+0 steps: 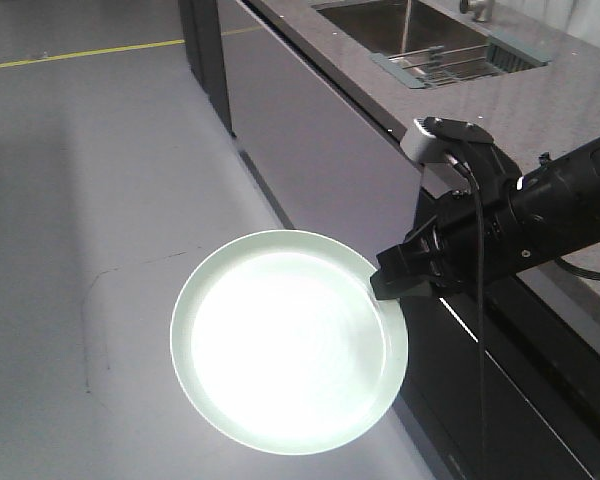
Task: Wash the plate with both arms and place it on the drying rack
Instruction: 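Drive the base away from the counter holding the plate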
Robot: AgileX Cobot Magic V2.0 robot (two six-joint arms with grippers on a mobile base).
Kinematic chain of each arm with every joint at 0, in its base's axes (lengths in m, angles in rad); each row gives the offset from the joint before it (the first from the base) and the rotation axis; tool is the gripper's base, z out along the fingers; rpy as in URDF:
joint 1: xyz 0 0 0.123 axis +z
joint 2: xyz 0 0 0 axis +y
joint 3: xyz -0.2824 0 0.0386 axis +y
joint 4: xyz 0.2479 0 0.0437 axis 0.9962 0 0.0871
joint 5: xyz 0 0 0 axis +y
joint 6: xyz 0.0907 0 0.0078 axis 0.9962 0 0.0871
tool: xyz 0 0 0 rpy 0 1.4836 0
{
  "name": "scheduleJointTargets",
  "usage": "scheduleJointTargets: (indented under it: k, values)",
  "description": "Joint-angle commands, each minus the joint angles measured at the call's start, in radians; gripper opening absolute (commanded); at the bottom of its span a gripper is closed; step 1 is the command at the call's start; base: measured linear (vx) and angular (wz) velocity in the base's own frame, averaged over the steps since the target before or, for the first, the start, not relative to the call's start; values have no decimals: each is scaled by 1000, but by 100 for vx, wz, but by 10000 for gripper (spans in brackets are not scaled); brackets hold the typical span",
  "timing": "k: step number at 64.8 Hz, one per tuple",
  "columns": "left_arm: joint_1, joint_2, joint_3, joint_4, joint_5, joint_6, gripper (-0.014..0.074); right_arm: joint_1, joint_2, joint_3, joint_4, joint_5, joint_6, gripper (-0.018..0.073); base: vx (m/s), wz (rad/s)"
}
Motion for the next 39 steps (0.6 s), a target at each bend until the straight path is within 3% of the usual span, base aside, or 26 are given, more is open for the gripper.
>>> scheduleJointTargets:
  k: [1,39]
  values:
    - [1,-14,-29,-2,-71,-8,-6,-2,-33,-24,43,-22,-12,-1,-1,45]
    - [1,-14,-29,-2,-71,-8,-6,-2,-33,-24,43,-22,-12,-1,1,46]
